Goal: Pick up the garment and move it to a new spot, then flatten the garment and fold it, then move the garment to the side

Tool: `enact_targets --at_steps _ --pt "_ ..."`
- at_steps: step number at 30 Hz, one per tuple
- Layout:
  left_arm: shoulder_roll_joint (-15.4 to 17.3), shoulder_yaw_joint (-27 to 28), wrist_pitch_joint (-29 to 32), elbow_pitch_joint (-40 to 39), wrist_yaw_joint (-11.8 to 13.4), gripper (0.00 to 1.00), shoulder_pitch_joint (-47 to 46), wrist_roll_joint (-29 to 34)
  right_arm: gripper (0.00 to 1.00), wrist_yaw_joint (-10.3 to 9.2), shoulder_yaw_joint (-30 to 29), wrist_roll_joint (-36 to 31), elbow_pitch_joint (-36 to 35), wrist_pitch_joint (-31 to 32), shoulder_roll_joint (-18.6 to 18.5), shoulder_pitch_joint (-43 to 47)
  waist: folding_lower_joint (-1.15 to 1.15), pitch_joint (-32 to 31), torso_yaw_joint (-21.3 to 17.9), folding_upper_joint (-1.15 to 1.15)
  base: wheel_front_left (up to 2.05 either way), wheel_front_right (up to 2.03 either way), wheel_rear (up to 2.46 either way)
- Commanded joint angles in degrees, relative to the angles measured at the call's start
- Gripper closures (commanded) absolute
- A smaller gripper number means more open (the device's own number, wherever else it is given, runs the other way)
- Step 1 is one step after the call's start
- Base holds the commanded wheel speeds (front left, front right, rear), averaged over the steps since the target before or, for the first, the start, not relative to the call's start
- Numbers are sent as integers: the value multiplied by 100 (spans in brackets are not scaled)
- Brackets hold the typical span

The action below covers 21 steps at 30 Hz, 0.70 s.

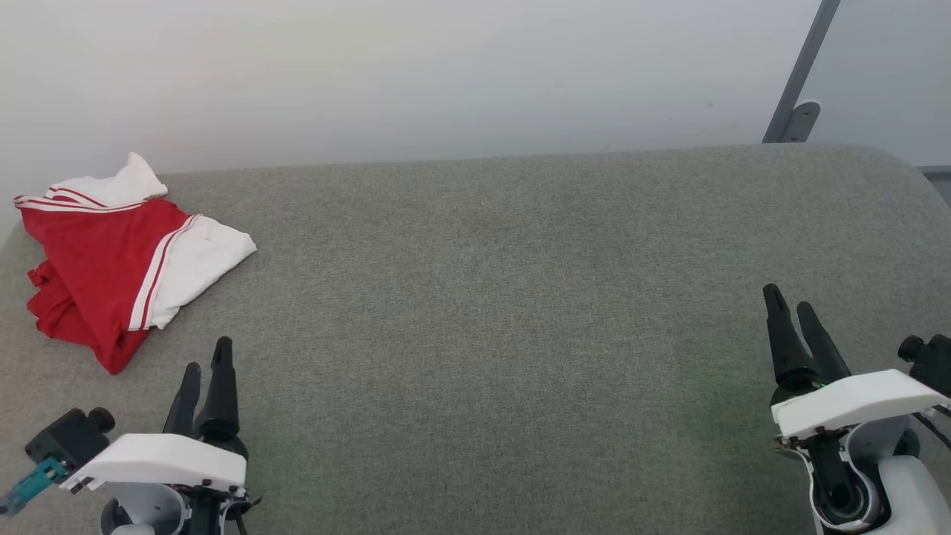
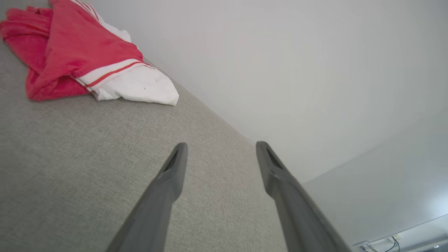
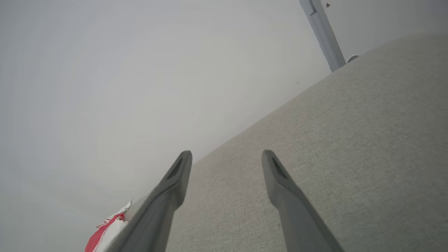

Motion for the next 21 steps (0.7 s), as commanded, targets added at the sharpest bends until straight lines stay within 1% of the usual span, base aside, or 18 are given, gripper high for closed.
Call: enact_targets --at_steps 1,6,21 --pt "67 -29 -65 -101 22 0 -58 237 0 1 20 -250 -72 -61 -49 -173 0 1 -3 0 0 0 0" --pt "128 -101 -160 -132 71 0 -41 664 0 1 -19 -754 23 -159 -42 -215 0 11 -8 0 0 0 0" --pt "276 -140 -423 -117 125 0 -120 1696 0 1 -66 -1879 126 -419 -21 -354 0 98 -31 0 0 0 0"
